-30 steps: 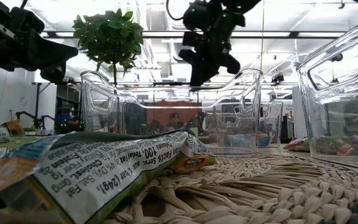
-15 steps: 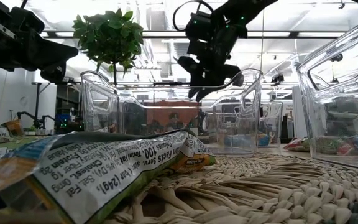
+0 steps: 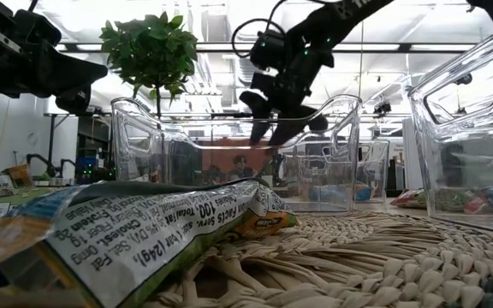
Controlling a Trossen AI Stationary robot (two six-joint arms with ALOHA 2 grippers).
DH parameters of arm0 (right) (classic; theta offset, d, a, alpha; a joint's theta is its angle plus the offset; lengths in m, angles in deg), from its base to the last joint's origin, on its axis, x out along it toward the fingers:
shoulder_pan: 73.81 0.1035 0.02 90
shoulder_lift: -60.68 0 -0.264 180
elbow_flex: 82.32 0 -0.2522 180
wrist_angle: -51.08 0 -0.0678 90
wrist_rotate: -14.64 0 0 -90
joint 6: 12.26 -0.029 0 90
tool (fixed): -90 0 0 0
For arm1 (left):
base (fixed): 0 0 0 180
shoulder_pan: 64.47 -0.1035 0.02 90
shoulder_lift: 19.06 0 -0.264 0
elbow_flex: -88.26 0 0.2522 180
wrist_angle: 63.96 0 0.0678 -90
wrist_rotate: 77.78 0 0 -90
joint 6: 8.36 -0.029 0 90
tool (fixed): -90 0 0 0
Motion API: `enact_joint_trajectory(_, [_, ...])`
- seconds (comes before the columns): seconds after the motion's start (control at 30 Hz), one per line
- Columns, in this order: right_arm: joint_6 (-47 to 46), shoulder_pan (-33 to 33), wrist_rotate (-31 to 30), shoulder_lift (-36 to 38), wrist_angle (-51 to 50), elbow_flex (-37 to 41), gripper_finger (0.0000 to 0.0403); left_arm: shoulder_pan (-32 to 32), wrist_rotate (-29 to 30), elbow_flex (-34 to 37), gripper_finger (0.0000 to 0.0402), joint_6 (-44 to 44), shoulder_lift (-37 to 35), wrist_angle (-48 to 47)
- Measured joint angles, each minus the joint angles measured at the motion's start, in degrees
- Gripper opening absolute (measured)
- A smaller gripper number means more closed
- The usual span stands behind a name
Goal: Pick and place Granola Bars by type
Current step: Put the yellow granola bar into the top transparent bin
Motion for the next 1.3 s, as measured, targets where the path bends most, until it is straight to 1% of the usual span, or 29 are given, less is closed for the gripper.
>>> enact_joint_trajectory(0.27, [-0.2, -0.5, 0.6, -3.6, 0.4, -0.2, 0.0199, 0.0, 0.0, 0.0, 0.0, 0.0, 0.0, 0.0])
enact_joint_trajectory(0.5, [-0.3, -1.1, 1.1, -5.2, 3.9, -0.7, 0.0199, 0.0, 0.0, 0.0, 0.0, 0.0, 0.0, 0.0])
enact_joint_trajectory(0.93, [0.1, -1.1, -0.8, -5.8, 3.0, -5.1, 0.0199, 0.0, 0.0, 0.0, 0.0, 0.0, 0.0, -0.1])
enact_joint_trajectory(1.03, [0.0, -0.7, -1.1, -5.8, 1.4, -5.8, 0.0199, 0.0, 0.0, 0.0, 0.0, 0.0, 0.0, -0.1])
enact_joint_trajectory(1.2, [-0.2, 0.1, -5.4, -5.8, -3.3, -7.2, 0.0199, 0.0, 0.0, 0.0, 0.0, 0.0, 0.0, -0.1])
enact_joint_trajectory(1.3, [-1.6, 0.2, -6.0, -5.8, -6.3, -9.2, 0.0199, 0.0, 0.0, 0.0, 0.0, 0.0, 0.0, -0.1])
